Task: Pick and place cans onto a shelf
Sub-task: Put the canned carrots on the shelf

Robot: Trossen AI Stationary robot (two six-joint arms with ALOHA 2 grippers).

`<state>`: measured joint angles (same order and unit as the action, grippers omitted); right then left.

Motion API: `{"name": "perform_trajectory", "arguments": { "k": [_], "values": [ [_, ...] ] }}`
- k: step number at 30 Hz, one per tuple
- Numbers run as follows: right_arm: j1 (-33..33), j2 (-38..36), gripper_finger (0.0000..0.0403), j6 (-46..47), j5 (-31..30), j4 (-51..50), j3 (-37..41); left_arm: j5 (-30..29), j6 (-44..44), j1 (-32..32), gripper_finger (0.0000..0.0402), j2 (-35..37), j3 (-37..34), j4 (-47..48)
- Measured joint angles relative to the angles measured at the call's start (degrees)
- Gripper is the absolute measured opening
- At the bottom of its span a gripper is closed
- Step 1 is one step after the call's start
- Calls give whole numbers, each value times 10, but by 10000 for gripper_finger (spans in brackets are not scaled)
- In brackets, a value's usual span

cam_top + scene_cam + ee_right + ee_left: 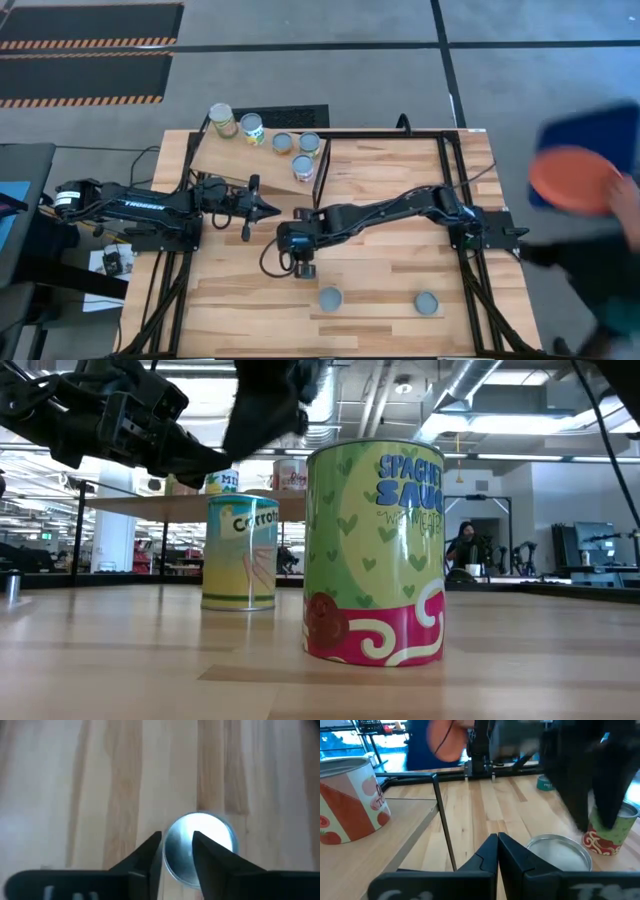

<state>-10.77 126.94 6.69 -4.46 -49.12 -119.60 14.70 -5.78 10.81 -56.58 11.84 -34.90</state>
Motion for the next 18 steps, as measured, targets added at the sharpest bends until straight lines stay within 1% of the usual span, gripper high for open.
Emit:
{"name": "perform_trajectory", "arguments": {
  "k": [2,4,5,7,9,10,11,13,15,18],
  "values": [
    [-2,-18,140,-14,1,-10,-3,0,0,0,1,0,0,8],
    [-8,-39,134,-40,0,-49,-2,1,0,-1,1,0,0,15],
    [-11,-49,123,-55,-1,-57,-2,1,0,-3,1,0,0,18],
    [-18,-74,86,-80,0,-70,9,0,-2,-9,1,0,0,25],
    [-21,-103,38,-91,1,-63,40,0,-5,-16,1,0,0,24],
    [-22,-119,20,-92,3,-55,63,0,-5,-20,1,0,0,23],
    [-21,-134,13,-90,3,-33,92,0,-5,-24,1,0,0,21],
    [-19,-168,16,-84,3,29,165,0,-10,-32,1,0,0,20],
    [-18,-203,17,-85,3,120,251,0,-16,-42,1,0,0,20],
    [-13,-254,6,-83,19,254,377,0,-16,-50,1,0,0,18]
  ]
}}
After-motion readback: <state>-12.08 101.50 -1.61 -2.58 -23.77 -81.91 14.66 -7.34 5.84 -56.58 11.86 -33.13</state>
